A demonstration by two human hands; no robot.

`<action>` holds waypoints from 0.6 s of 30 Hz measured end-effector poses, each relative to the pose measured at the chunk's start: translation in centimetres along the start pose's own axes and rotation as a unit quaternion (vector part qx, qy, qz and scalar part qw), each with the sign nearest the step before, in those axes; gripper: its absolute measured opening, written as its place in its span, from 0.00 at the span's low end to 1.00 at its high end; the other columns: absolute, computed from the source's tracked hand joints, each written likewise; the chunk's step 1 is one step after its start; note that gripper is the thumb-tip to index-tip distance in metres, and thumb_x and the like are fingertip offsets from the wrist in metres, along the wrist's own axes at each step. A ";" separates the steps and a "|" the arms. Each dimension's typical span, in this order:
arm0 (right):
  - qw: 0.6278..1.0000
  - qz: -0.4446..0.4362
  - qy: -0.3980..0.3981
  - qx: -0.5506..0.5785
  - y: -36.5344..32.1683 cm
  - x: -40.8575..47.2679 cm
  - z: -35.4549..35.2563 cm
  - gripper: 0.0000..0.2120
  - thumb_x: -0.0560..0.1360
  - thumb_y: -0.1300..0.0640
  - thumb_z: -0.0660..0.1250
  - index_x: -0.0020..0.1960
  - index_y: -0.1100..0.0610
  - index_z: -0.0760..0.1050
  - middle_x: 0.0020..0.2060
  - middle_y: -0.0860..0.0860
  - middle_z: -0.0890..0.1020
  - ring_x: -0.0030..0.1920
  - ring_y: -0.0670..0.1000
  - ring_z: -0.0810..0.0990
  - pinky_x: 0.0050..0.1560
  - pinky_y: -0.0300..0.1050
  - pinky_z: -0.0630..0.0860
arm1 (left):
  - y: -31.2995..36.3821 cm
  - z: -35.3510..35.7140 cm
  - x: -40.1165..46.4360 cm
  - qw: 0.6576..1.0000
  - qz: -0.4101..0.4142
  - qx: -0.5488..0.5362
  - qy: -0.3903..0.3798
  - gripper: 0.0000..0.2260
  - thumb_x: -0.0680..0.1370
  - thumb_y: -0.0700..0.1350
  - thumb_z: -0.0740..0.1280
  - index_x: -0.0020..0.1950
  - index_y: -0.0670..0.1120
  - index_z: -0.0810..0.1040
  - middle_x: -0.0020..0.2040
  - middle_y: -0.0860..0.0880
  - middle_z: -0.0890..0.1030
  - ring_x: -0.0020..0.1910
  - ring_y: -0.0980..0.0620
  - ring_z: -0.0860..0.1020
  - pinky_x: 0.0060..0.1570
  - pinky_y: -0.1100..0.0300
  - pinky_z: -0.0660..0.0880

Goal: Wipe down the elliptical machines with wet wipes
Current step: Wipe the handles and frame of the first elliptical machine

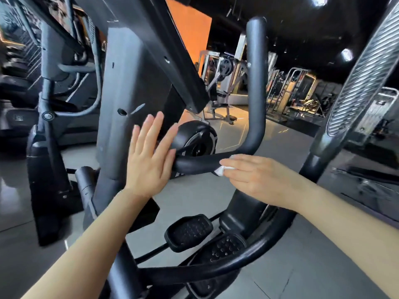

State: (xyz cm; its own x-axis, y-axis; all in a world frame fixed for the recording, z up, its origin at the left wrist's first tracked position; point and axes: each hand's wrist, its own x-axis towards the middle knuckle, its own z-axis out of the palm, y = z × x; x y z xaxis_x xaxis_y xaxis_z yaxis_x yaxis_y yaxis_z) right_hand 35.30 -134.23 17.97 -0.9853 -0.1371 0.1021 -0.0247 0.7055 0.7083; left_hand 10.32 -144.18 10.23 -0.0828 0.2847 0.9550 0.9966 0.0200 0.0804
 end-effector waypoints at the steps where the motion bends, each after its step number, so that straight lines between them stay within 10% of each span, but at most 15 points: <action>1: 0.999 0.011 0.048 -0.017 -0.1 -0.4 -0.3 0.17 0.78 0.67 0.54 0.48 0.60 0.83 0.53 0.54 0.82 0.61 0.55 0.78 0.63 0.51 0.74 | 0.9 0.5 1.1 1.000 0.000 -0.023 -0.018 0.20 0.84 0.46 0.54 0.74 0.43 0.68 0.75 0.39 0.65 0.76 0.39 0.59 0.76 0.48 0.50; 5: 0.951 0.248 0.186 -0.007 -0.7 -1.7 -0.3 0.13 0.74 0.68 0.58 0.46 0.61 0.81 0.46 0.53 0.83 0.50 0.56 0.80 0.46 0.49 0.77 | 2.0 2.0 2.8 0.989 -0.036 -0.102 -0.097 0.23 0.84 0.54 0.51 0.70 0.43 0.74 0.72 0.44 0.73 0.74 0.44 0.66 0.74 0.45 0.60; 10: 0.722 0.553 0.396 0.130 -1.9 1.9 2.7 0.14 0.71 0.68 0.56 0.49 0.66 0.79 0.54 0.60 0.81 0.55 0.56 0.74 0.58 0.37 0.68 | 1.3 2.4 2.4 0.987 -0.044 -0.102 -0.120 0.21 0.83 0.52 0.53 0.68 0.45 0.77 0.68 0.46 0.77 0.71 0.47 0.71 0.71 0.45 0.64; 13: 0.637 0.585 0.441 0.240 -3.8 5.2 4.6 0.12 0.71 0.73 0.59 0.49 0.67 0.78 0.56 0.59 0.80 0.59 0.54 0.74 0.65 0.28 0.62 | 1.5 2.1 2.3 0.985 -0.060 -0.110 -0.116 0.20 0.83 0.49 0.52 0.69 0.45 0.76 0.69 0.47 0.76 0.71 0.48 0.69 0.71 0.49 0.61; 18: 0.629 0.549 0.489 0.254 -9.0 6.5 6.1 0.11 0.76 0.68 0.58 0.49 0.64 0.79 0.54 0.55 0.80 0.56 0.51 0.77 0.62 0.37 0.71 | 1.8 2.2 2.0 0.986 -0.088 -0.106 -0.099 0.21 0.83 0.49 0.50 0.71 0.45 0.73 0.69 0.50 0.75 0.72 0.48 0.67 0.72 0.54 0.56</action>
State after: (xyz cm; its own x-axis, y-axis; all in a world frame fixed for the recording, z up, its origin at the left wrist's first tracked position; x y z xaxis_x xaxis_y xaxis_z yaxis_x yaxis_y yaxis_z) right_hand 28.07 -137.23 7.94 0.1125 0.4400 0.8909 0.2836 0.8451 -0.4532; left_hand 11.95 -141.50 11.71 -0.2312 0.4762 0.8484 0.9419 -0.1089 0.3178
